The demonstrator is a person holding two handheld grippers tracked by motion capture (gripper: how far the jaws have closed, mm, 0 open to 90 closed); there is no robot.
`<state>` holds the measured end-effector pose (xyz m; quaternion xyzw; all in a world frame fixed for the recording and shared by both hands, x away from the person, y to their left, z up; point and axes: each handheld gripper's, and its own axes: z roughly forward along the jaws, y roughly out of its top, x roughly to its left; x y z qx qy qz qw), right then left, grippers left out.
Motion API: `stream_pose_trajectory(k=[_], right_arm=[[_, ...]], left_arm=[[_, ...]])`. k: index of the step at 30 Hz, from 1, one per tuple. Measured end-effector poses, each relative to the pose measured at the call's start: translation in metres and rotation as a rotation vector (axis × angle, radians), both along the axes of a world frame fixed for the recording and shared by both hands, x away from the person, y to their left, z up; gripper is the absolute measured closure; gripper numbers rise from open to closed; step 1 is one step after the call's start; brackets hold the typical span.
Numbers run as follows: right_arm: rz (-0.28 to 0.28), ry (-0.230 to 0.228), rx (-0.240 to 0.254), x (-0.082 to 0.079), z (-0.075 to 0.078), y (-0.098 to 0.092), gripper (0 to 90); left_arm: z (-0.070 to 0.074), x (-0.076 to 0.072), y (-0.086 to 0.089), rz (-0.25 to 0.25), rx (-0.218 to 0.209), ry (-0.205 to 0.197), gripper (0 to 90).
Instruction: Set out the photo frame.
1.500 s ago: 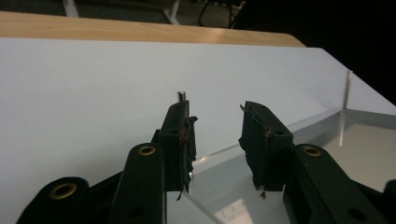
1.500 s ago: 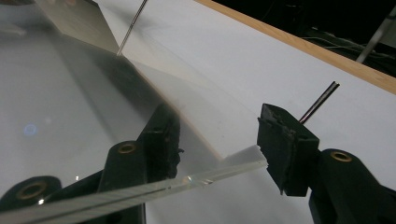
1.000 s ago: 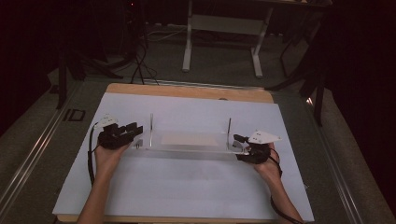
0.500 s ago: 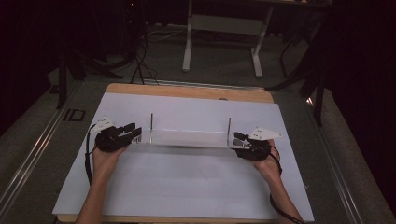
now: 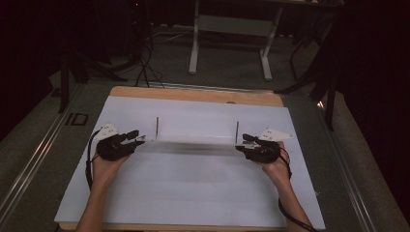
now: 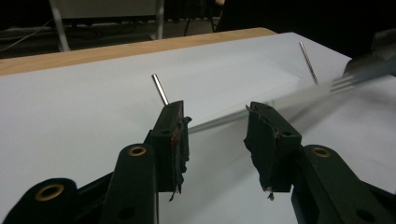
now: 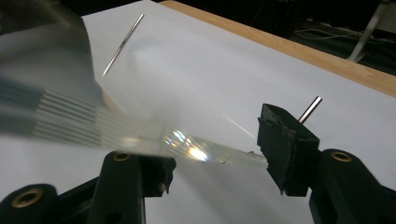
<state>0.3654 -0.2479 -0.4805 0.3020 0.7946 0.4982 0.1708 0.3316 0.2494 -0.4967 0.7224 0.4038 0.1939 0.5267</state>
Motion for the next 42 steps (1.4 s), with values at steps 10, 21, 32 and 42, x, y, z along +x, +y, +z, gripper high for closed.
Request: stream_pose_trajectory(k=[10, 21, 32, 42], right_arm=[[-0.014, 0.015, 0.03, 0.007, 0.005, -0.001, 47.4], [-0.019, 0.015, 0.033, 0.009, 0.006, -0.001, 47.4], [-0.049, 0.016, 0.063, 0.015, 0.009, 0.0, 47.5], [-0.086, -0.003, 0.093, 0.016, 0.008, -0.004, 51.2]], left_arm=[[0.006, 0.001, -0.016, -0.029, 0.102, -0.017, 52.0], [0.013, 0.009, -0.027, -0.023, 0.079, -0.059, 40.8], [0.017, 0.017, -0.041, -0.018, 0.05, -0.106, 40.5], [0.015, 0.022, -0.045, -0.005, 0.014, -0.116, 43.1]])
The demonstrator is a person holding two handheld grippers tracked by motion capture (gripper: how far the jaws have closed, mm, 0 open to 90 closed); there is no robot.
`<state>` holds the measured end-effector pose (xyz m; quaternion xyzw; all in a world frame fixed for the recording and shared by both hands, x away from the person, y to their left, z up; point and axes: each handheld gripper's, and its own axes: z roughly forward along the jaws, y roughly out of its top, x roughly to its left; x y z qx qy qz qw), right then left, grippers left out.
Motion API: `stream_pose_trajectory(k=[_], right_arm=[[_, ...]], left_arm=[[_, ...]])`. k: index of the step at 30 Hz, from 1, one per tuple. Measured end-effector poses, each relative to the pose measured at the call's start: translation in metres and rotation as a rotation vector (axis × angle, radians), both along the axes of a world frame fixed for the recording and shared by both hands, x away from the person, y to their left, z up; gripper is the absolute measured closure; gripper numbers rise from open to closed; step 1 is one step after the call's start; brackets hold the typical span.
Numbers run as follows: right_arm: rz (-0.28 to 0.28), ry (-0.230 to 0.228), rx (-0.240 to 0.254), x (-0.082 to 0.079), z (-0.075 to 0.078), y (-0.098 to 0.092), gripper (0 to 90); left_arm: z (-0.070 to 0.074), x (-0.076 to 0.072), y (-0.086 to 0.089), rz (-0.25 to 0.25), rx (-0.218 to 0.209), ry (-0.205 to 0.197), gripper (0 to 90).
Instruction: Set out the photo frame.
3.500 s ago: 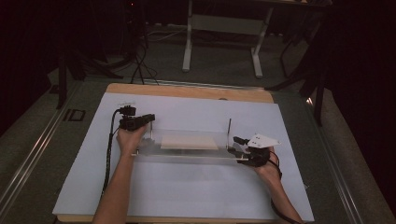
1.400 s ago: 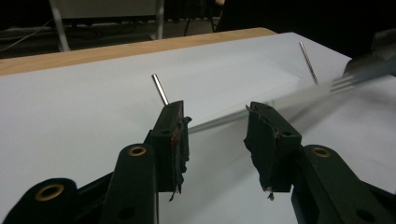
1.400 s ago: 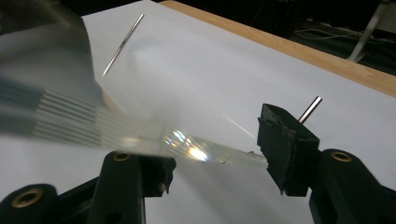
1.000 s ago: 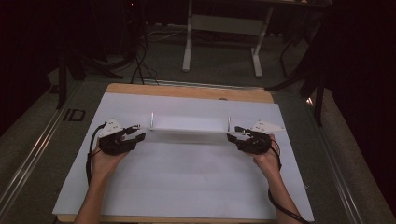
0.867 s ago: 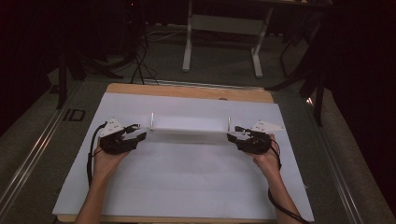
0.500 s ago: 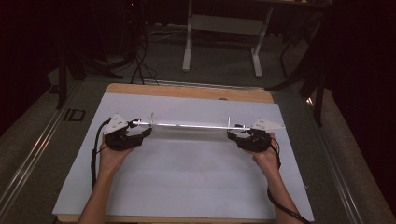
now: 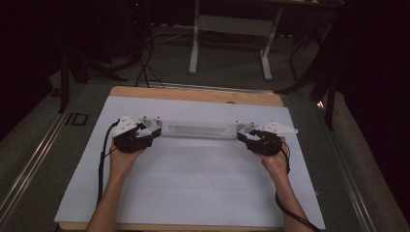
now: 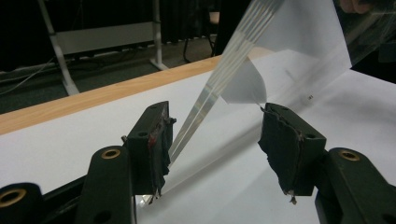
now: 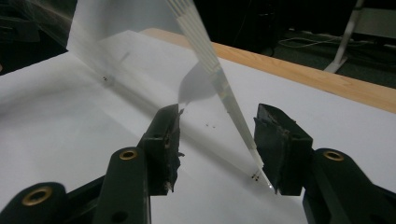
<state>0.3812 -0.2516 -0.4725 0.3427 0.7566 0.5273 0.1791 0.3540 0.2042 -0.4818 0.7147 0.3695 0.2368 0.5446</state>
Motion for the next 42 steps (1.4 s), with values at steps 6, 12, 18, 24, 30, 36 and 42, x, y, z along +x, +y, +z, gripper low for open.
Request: stream_pose_trajectory(k=[6, 12, 18, 24, 30, 36, 42], right_arm=[[-0.034, -0.042, -0.006, 0.001, -0.001, 0.003, 53.2], [-0.092, -0.115, -0.076, 0.0, -0.002, 0.013, 55.4], [-0.132, -0.148, -0.125, 0.006, 0.001, 0.02, 56.3], [-0.151, -0.125, -0.105, 0.015, 0.004, 0.021, 57.1], [-0.151, -0.109, -0.089, 0.017, 0.005, 0.02, 57.7], [-0.143, -0.085, -0.058, 0.01, 0.007, 0.013, 57.7], [-0.144, -0.07, -0.051, 0.0, 0.01, 0.003, 56.9]], left_arm=[[0.001, 0.006, -0.001, 0.016, -0.013, -0.003, 43.5], [0.003, 0.011, -0.005, 0.053, -0.005, -0.015, 43.7], [0.005, 0.018, -0.011, 0.106, 0.005, -0.019, 43.2], [0.011, 0.027, -0.018, 0.155, 0.04, -0.008, 42.1], [0.015, 0.028, -0.019, 0.159, 0.042, 0.019, 42.2], [0.017, 0.02, -0.023, 0.154, 0.015, 0.047, 44.0], [0.017, 0.008, -0.029, 0.144, -0.005, 0.059, 46.5]])
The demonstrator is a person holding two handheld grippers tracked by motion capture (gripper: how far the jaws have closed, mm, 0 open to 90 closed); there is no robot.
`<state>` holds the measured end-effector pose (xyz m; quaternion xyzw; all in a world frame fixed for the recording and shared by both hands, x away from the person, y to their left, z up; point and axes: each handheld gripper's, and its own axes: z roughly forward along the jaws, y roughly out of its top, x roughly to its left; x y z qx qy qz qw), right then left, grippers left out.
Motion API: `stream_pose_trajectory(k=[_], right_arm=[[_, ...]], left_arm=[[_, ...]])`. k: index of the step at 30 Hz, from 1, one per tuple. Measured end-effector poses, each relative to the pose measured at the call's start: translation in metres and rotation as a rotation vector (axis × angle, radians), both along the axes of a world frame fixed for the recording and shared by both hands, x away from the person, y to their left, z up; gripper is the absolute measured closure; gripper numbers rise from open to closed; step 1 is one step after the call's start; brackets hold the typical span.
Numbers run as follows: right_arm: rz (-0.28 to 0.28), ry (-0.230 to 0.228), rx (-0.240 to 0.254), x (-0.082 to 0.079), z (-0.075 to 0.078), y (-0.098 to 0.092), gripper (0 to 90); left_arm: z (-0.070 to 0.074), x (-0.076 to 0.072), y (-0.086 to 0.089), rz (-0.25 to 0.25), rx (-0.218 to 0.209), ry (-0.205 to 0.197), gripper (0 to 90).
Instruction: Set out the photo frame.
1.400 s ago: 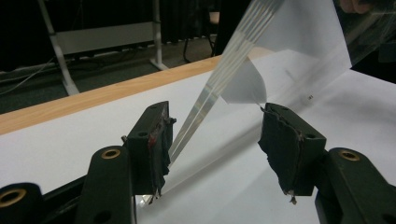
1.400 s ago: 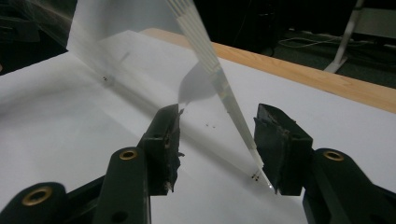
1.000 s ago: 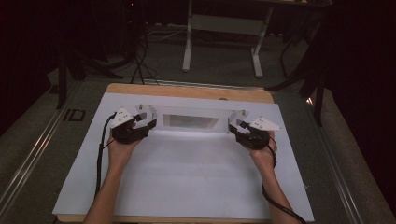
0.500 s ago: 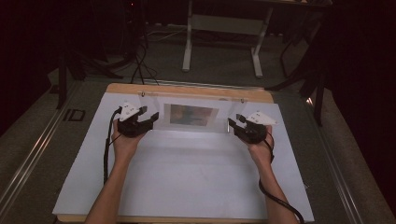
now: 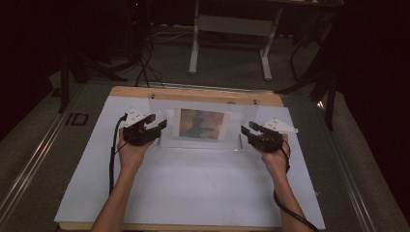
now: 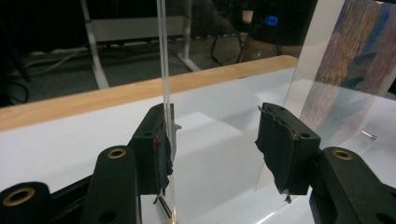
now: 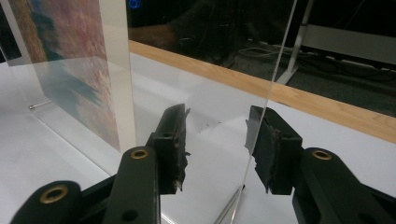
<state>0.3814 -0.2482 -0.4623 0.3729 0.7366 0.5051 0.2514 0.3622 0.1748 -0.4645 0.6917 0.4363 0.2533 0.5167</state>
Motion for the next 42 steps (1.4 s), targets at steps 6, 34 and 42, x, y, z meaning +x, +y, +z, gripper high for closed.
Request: stream_pose_trajectory(k=[6, 34, 42], right_arm=[[-0.003, 0.012, 0.008, -0.011, 0.001, -0.004, 56.8], [0.03, 0.045, 0.019, -0.015, -0.001, -0.004, 52.8], [0.02, 0.048, 0.014, -0.019, 0.001, -0.014, 50.6]], left_arm=[[0.003, -0.01, -0.002, 0.007, -0.007, 0.015, 46.6], [-0.002, -0.016, 0.012, -0.026, -0.062, 0.063, 44.5], [0.002, -0.025, 0.026, 0.0, -0.074, 0.05, 44.0]])
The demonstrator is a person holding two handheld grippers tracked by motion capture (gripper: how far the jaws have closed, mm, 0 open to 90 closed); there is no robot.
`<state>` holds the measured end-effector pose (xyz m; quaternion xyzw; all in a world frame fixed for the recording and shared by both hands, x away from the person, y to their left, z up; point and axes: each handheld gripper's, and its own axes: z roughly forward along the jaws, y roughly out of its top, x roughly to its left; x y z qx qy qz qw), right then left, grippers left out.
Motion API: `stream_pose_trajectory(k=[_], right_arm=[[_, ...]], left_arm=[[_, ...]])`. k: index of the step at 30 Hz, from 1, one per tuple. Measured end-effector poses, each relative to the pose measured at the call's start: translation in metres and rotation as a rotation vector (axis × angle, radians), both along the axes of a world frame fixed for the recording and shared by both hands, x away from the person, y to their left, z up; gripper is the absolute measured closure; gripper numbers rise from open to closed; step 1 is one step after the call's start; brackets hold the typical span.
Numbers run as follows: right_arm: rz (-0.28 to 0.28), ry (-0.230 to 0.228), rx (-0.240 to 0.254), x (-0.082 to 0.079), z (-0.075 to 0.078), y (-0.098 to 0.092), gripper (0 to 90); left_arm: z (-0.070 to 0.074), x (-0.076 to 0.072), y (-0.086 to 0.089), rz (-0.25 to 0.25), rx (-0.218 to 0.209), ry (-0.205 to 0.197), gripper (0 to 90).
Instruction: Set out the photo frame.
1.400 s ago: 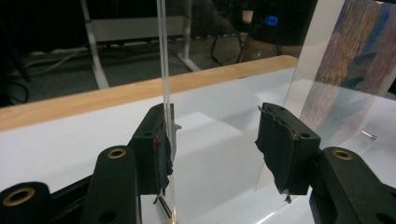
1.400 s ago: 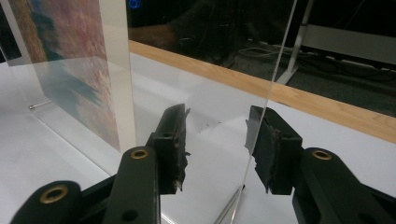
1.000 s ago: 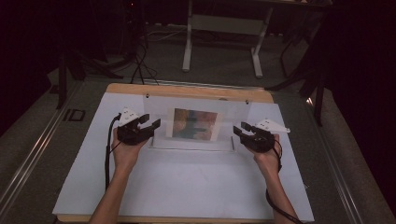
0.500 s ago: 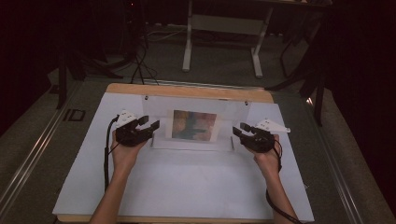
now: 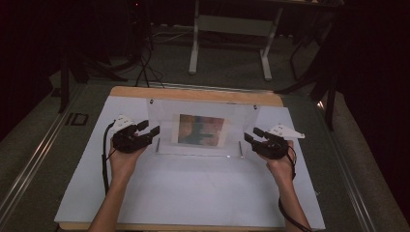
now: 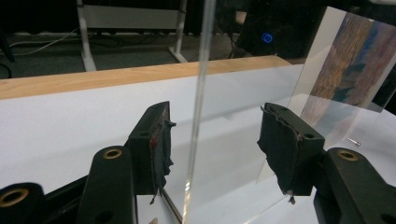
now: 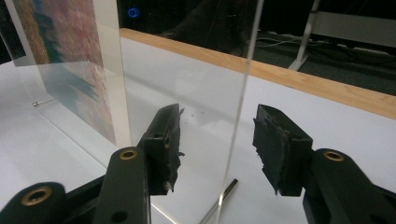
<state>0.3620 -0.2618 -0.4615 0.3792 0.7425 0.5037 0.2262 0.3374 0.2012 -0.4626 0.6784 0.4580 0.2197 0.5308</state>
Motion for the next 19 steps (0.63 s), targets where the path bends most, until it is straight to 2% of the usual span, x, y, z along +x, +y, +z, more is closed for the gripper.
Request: stream_pose_trajectory(k=[9, 12, 14, 16, 19], right_arm=[[-0.024, 0.004, 0.018, -0.006, -0.001, -0.014, 50.1], [-0.036, 0.001, 0.007, -0.007, -0.002, -0.02, 49.5], [-0.047, 0.002, -0.001, -0.007, -0.002, -0.024, 49.5], [-0.06, 0.003, -0.003, -0.007, -0.002, -0.028, 49.1], [-0.091, 0.017, -0.021, -0.004, -0.003, -0.037, 48.5]], left_arm=[[-0.003, -0.013, 0.018, 0.036, 0.031, 0.02, 44.1], [-0.006, -0.016, 0.023, 0.062, 0.042, 0.03, 44.1], [-0.007, -0.017, 0.027, 0.097, 0.053, 0.032, 44.2], [-0.01, -0.016, 0.029, 0.131, 0.089, 0.049, 44.1], [-0.017, -0.012, 0.032, 0.196, 0.165, 0.099, 41.8]])
